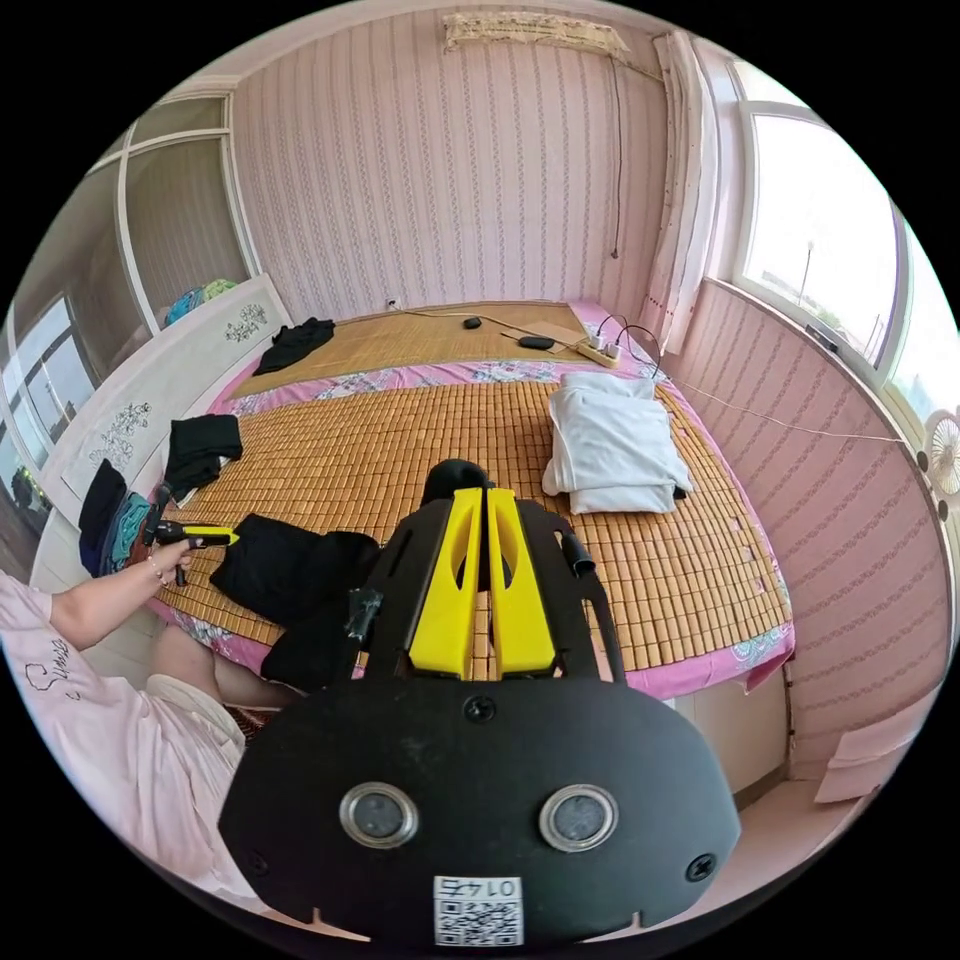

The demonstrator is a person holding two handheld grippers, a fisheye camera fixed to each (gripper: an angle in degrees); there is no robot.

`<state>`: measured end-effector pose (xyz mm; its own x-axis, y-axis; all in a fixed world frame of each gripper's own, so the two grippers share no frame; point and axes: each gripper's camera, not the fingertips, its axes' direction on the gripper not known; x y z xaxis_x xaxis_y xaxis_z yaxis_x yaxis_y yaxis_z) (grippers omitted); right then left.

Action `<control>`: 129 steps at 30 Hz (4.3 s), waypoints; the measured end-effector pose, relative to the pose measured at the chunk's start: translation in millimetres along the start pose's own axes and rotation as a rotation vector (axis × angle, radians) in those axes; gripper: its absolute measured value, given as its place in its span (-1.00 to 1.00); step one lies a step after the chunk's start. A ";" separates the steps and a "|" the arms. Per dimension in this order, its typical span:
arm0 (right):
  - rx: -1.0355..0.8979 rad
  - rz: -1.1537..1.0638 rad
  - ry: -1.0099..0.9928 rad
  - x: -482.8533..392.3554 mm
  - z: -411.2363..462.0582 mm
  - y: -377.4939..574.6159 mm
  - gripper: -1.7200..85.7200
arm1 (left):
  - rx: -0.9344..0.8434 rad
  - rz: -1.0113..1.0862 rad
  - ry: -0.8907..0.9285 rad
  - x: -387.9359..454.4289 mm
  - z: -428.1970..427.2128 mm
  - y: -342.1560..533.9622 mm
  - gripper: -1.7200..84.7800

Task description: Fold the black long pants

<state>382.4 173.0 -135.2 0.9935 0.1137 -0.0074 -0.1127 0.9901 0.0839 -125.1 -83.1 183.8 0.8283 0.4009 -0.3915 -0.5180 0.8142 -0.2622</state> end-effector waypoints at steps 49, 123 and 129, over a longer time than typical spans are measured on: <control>-0.090 -0.050 -0.144 42.1 16.8 43.4 -0.98 | 0.565 -0.024 -0.046 -101.4 -290.2 125.3 -0.98; -0.538 0.194 -0.355 -5.7 568.1 -163.3 -0.88 | -0.075 -0.598 -0.038 -396.9 97.9 251.0 -0.81; 0.015 0.163 -0.454 20.3 437.4 -178.9 -0.92 | 0.050 -0.580 -0.055 -385.2 79.2 265.6 -0.98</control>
<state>430.1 -37.9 285.5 0.8704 0.2162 0.4423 -0.2703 0.9608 0.0622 -564.8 12.0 334.8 0.9841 -0.0965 -0.1492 0.0335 0.9254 -0.3774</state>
